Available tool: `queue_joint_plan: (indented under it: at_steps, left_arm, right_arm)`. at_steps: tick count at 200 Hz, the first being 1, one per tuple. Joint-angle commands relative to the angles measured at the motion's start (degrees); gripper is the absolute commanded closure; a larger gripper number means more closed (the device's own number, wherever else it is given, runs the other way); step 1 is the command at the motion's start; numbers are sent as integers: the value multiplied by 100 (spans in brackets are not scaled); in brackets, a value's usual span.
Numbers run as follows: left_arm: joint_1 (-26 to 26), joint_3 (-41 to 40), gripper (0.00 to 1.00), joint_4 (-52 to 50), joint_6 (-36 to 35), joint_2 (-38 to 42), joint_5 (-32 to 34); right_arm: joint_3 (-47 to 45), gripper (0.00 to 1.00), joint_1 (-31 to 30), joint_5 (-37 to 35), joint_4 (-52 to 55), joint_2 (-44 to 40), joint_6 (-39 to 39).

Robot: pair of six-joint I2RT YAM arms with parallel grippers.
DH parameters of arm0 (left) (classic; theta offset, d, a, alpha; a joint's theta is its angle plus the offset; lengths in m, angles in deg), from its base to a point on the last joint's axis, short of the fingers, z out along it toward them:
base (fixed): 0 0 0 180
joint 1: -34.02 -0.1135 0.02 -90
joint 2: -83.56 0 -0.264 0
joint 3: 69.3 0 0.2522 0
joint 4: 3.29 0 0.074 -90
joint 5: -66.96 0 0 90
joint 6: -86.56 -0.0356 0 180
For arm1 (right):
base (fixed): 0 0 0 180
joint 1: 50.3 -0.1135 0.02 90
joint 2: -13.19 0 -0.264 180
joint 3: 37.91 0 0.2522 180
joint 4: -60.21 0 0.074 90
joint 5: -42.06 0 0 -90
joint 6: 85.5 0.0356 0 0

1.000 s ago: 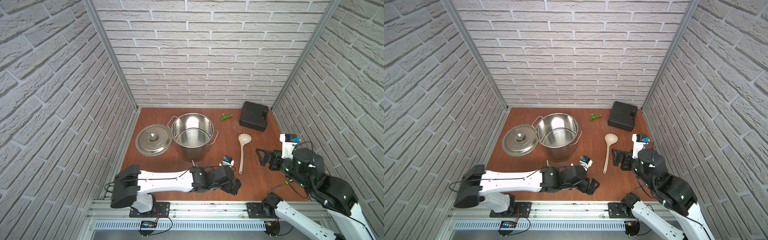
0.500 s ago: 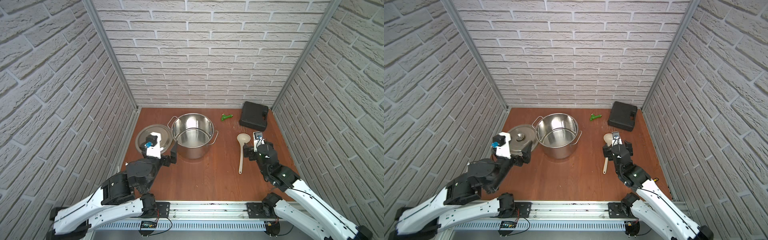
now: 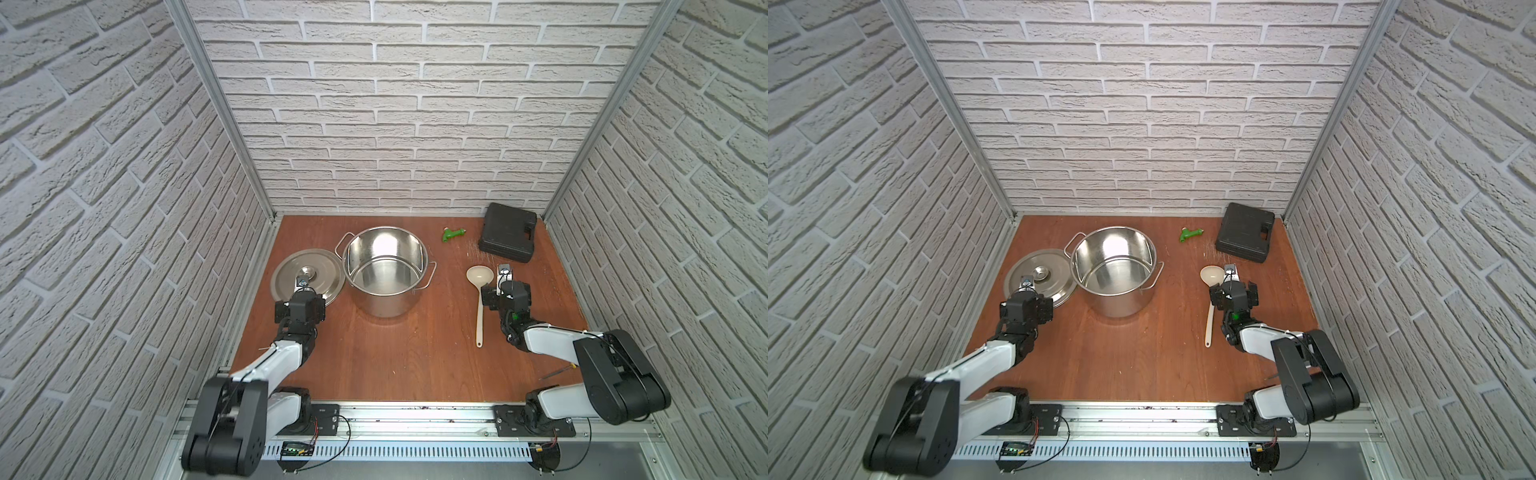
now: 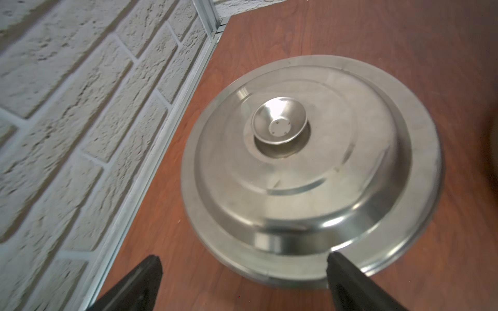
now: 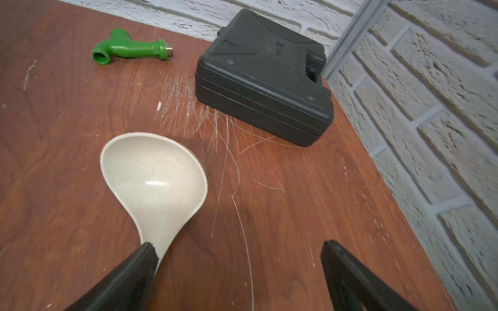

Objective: Stir the soup with a spoon
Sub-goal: Reset both arms

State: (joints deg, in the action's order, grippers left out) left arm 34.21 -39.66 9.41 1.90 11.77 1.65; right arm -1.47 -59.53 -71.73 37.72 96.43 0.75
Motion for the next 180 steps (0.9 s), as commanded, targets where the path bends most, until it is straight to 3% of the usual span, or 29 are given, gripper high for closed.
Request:
queue_joint_plan:
  at_steps: [1, 19, 29, 35, 53, 73, 180]
  left_arm:
    - [-80, 375, 2, 2228, -277, -864, -337]
    - [-116, 500, 2, 2501, -418, -1498, -979]
    - [-98, 450, 2, 2780, -471, -1728, -1049]
    - [-98, 384, 2, 3052, -483, -1795, -948]
    - [-167, 438, 2, 2886, -355, -1768, -995]
    - [-322, 527, 2, 2586, -212, -1709, -1194]
    - [-321, 523, 2, 2610, -220, -1724, -1200]
  right_arm:
    - [52, 2, 286, 662, -1223, 230, -68]
    - [-214, 1, 662, 1530, -1534, 292, 124]
    - [-358, 1, 679, 1896, -2265, 627, -29]
    - [-351, 2, 693, 1909, -2400, 685, -13]
    - [-47, 1, 795, 1893, -1336, 395, 129]
    - [-128, 1, 882, 1718, -1806, 588, 313]
    - [-73, 1, 877, 1652, -1697, 595, 322]
